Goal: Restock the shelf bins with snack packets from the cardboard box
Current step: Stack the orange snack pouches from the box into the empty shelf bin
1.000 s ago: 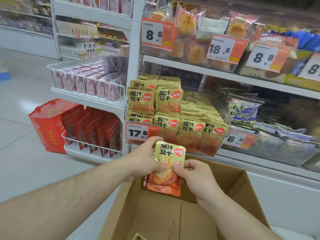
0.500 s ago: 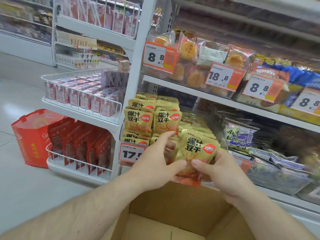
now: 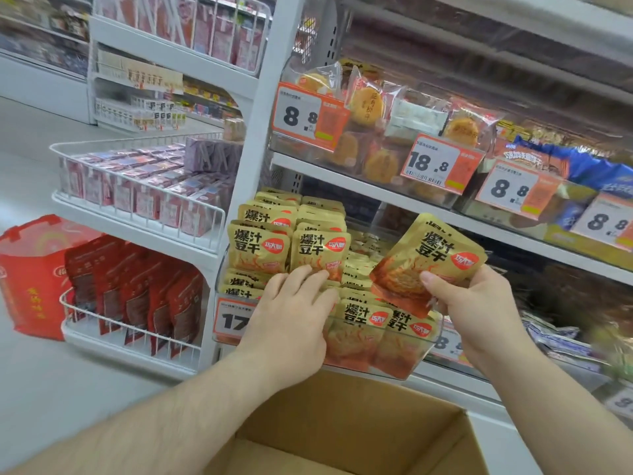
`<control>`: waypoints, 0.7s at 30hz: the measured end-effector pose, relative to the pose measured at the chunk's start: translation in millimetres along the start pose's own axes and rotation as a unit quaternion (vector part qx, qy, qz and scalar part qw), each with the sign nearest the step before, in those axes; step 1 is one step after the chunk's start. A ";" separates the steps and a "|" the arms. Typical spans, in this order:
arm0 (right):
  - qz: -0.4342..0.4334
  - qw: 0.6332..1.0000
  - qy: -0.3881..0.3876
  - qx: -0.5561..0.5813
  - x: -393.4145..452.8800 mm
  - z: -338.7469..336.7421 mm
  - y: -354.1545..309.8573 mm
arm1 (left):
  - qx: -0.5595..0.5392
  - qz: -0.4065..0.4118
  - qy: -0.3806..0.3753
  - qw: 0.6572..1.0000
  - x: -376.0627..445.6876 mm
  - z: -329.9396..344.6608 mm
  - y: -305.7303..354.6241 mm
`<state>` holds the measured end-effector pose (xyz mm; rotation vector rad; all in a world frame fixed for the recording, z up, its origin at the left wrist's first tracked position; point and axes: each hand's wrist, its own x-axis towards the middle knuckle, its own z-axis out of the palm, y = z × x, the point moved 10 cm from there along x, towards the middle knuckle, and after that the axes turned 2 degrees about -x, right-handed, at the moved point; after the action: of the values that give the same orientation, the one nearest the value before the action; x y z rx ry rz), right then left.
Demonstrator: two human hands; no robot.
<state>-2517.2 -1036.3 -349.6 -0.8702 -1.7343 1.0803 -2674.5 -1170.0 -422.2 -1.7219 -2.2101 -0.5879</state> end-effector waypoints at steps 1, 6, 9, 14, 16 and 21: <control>0.002 1.000 0.000 0.003 2.6 -0.8 2.4 | -0.007 0.012 0.013 1.000 1.6 -2.1 5.2; 0.011 1.000 0.008 0.026 22.1 -15.7 10.8 | -0.056 0.076 0.024 0.995 20.7 -8.4 57.2; 0.003 1.000 0.004 0.025 39.7 -22.4 11.5 | -0.074 0.040 -0.066 0.994 57.8 4.8 70.9; -0.011 1.000 -0.005 -0.012 74.5 -22.8 14.1 | -0.023 -0.050 -0.170 0.984 119.7 46.9 54.1; -0.015 1.000 -0.006 -0.020 86.8 -23.6 15.8 | 0.003 -0.076 -0.202 0.976 131.7 64.7 47.7; -0.025 0.998 -0.015 -0.056 108.4 -17.0 24.4 | 0.056 -0.131 -0.257 0.956 147.6 85.4 35.2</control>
<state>-2537.7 -926.9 -334.0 -0.8795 -1.8470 0.9759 -2675.1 -995.9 -425.0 -1.6759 -2.7907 -0.0544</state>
